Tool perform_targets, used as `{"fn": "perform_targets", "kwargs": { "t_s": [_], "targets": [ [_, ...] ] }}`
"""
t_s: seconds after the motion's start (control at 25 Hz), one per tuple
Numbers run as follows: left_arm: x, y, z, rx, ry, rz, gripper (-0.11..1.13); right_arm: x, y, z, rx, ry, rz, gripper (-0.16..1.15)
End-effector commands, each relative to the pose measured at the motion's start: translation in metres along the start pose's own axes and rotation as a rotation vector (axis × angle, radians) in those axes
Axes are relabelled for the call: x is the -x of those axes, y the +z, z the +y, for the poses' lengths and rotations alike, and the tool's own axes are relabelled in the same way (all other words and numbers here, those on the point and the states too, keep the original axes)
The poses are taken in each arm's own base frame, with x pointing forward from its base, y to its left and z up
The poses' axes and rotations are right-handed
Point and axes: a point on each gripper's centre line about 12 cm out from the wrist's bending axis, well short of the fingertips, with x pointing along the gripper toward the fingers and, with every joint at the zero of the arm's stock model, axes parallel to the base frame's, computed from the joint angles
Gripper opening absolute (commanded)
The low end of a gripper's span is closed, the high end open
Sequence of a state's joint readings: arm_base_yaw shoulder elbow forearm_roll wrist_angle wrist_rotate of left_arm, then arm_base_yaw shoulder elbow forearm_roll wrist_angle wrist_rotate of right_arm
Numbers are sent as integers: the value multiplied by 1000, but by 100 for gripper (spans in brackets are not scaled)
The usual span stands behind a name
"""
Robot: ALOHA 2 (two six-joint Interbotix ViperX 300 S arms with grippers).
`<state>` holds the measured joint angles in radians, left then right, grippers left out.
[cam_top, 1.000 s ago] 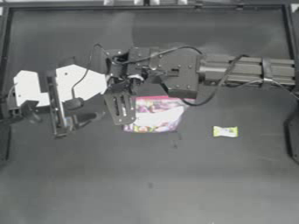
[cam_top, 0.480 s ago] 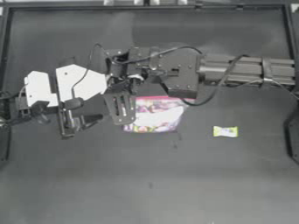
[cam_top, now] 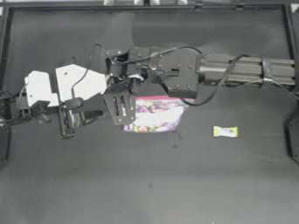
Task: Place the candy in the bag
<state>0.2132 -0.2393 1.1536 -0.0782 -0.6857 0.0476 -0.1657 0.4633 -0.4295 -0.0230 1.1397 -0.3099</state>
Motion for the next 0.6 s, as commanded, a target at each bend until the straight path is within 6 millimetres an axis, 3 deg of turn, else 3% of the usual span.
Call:
{"fn": "perform_targets", "kwargs": {
  "t_s": [0.04,0.6],
  "targets": [
    [-3,8,0,0,-2,-26,88,23,11,-2,2,-17,-64,30],
    [-5,11,-1,-1,-2,-35,88,20,11,-1,3,-15,-60,30]
  ]
}}
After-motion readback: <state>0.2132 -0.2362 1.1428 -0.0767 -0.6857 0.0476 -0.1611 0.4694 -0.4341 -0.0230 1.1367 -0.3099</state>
